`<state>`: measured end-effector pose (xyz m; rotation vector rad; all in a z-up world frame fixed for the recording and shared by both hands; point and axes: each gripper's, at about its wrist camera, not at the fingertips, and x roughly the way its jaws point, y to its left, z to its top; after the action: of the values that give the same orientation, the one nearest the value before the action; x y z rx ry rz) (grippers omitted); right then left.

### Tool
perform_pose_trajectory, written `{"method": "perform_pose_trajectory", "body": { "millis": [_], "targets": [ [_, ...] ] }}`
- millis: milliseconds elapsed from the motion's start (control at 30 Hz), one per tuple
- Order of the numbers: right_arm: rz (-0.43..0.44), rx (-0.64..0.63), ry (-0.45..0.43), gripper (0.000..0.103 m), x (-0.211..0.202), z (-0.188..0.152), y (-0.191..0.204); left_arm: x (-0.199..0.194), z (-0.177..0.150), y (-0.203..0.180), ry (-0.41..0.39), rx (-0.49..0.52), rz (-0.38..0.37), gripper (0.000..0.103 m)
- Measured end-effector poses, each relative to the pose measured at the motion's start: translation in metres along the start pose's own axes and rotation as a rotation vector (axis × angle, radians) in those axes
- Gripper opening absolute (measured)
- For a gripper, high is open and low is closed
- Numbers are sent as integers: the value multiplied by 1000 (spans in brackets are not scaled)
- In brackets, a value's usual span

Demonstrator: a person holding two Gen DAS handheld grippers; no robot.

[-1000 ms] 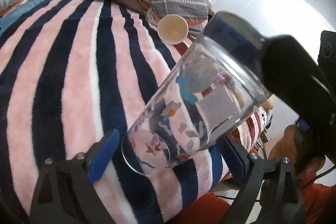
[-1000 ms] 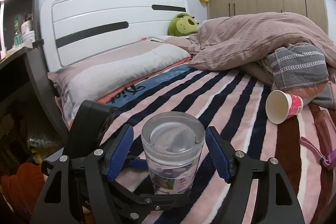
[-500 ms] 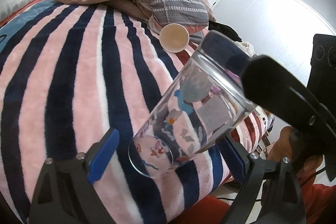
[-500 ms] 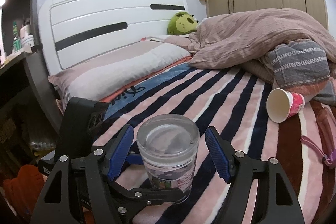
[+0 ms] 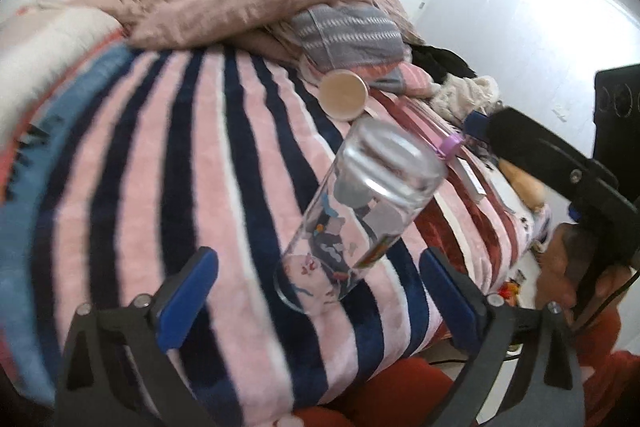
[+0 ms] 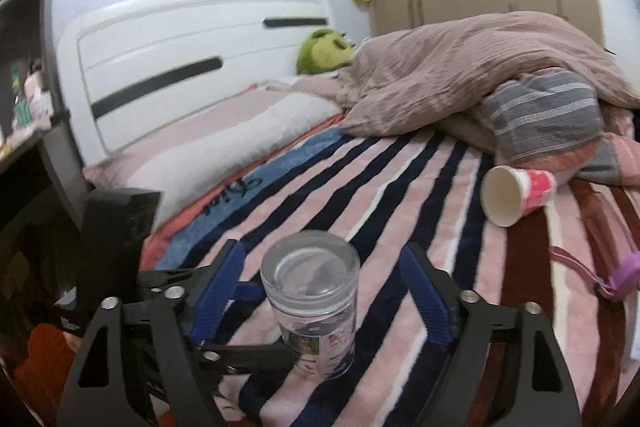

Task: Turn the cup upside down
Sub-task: 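Rotate the cup upright with the right gripper and lower it onto the blanket, then open both grippers and withdraw them from the standing cup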

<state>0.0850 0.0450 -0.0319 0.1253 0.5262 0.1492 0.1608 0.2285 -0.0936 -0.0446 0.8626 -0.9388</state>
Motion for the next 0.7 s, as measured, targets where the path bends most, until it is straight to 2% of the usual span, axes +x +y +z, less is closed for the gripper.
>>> {"method": "perform_pose_trajectory", "body": {
  "millis": [167,300,433,700],
  "targets": [
    [-18,37,-18,102,-47,3,3,-52,3,-17,-59,12,115,102],
    [-54,26,-22,103,-75,-4,12,-85,4,-30,-99,0,190,102],
    [-48,49,-18,103,-95,-15,16,-110,1,-41,-130,-5,232,102],
    [-58,92,0,103,-111,-26,18,-121,-5,-50,-127,-11,272,102]
  ]
}}
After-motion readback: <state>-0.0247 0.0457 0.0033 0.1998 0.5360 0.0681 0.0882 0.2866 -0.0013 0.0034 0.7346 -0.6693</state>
